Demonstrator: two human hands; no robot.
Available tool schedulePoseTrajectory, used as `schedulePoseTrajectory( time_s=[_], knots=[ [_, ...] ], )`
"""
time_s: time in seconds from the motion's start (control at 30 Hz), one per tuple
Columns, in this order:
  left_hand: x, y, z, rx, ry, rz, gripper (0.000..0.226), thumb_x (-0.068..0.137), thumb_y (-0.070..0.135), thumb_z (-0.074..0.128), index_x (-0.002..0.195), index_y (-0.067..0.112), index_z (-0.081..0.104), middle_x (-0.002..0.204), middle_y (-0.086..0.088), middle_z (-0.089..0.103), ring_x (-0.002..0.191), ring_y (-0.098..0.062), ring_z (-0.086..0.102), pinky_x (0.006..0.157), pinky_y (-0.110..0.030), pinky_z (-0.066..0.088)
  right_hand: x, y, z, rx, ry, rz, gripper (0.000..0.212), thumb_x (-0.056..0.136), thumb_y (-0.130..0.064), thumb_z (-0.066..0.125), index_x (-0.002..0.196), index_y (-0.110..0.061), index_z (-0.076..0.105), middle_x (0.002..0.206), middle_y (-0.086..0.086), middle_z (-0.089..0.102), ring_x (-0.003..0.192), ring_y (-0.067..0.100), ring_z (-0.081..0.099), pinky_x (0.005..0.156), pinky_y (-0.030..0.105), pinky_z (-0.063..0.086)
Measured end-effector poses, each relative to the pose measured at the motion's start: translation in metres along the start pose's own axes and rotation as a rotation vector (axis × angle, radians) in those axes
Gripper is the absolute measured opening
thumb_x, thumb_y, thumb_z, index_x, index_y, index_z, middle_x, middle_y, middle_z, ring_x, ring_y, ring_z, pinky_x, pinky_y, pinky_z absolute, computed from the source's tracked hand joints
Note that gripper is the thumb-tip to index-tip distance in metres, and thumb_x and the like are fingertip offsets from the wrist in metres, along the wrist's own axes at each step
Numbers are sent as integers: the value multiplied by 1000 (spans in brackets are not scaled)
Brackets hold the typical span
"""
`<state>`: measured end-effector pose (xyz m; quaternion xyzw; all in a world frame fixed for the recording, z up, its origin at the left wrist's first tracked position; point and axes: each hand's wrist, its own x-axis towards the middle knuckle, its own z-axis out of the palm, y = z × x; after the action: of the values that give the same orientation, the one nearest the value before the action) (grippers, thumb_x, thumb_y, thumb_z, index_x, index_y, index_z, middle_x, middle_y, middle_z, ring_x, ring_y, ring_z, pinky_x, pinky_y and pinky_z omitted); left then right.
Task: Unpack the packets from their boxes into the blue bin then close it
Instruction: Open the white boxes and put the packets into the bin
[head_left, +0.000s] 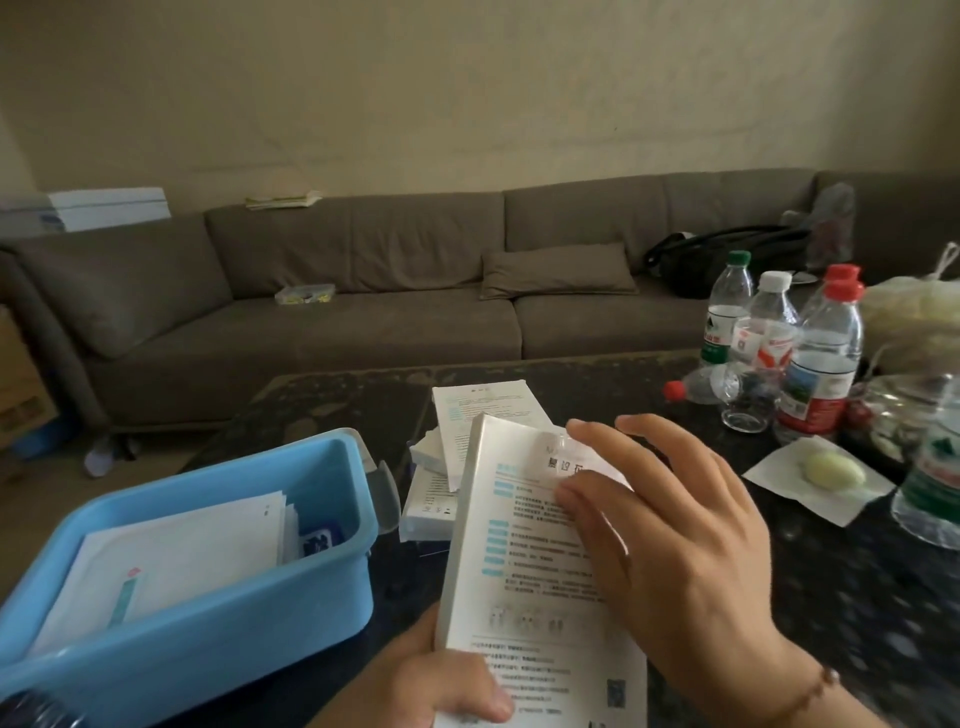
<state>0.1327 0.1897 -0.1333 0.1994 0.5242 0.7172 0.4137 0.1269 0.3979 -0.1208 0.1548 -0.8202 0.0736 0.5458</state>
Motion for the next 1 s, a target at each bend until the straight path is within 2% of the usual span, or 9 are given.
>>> schedulePoseTrajectory(
  time_s=[0.13,0.27,0.5,0.57,0.63,0.73,0.83,0.93,1.0],
  knots=[
    [2,0,0,113,110,-22,85,53,11,70,133,28,48,126,-4,69,120,-23,64,108,-40,44,-3,-7,4,-21,-59,51,15,94,-20,59,88,-10,69,121,4,64,114,31,58,81,41,50],
    [-1,-1,5,130,152,-37,73,56,4,65,125,27,60,118,-4,73,111,-20,69,89,-28,55,-4,-7,6,-19,-152,93,14,93,-21,53,90,-13,65,118,1,57,114,25,54,83,37,45],
    [-1,-9,-11,79,175,-60,70,55,7,70,121,27,65,129,-13,66,123,-32,60,115,-50,32,-3,10,7,72,-187,226,17,99,-26,51,94,-19,65,113,-6,59,98,14,59,75,31,51],
    [-1,-7,-13,-24,99,-49,74,62,3,69,131,25,53,134,-14,62,127,-34,57,113,-50,35,-3,14,5,317,-179,453,21,92,-41,54,103,-24,61,118,-15,57,104,6,58,77,30,54],
    [2,-3,-10,-177,43,8,80,66,3,75,138,21,45,134,-19,61,127,-34,57,106,-49,43,-2,7,2,796,-254,835,54,78,-53,70,123,-31,51,123,-18,60,109,5,62,83,31,56],
    [6,-2,-2,-188,224,117,97,52,35,96,135,7,57,114,-18,72,113,-13,67,110,-49,40,-6,-3,0,1539,-564,1201,59,74,-34,74,128,-24,55,117,3,72,101,27,72,77,40,61],
    [5,6,12,115,400,129,49,73,50,79,117,31,70,113,4,75,105,-12,70,87,-31,58,-12,-3,2,1631,-667,1172,35,78,-25,68,110,-12,70,112,17,73,99,38,71,79,46,60],
    [5,11,13,804,904,354,55,67,64,60,111,32,57,87,26,72,83,11,66,59,-9,51,-17,4,2,1549,-649,1113,26,80,-25,68,104,-17,74,111,18,73,97,40,71,82,50,58],
    [5,13,7,1213,1157,646,52,79,64,62,116,29,53,97,22,60,92,3,62,62,-12,51,-16,5,0,1472,-713,1051,25,81,-27,70,103,-19,73,108,15,74,94,38,72,79,48,59]
  ],
)
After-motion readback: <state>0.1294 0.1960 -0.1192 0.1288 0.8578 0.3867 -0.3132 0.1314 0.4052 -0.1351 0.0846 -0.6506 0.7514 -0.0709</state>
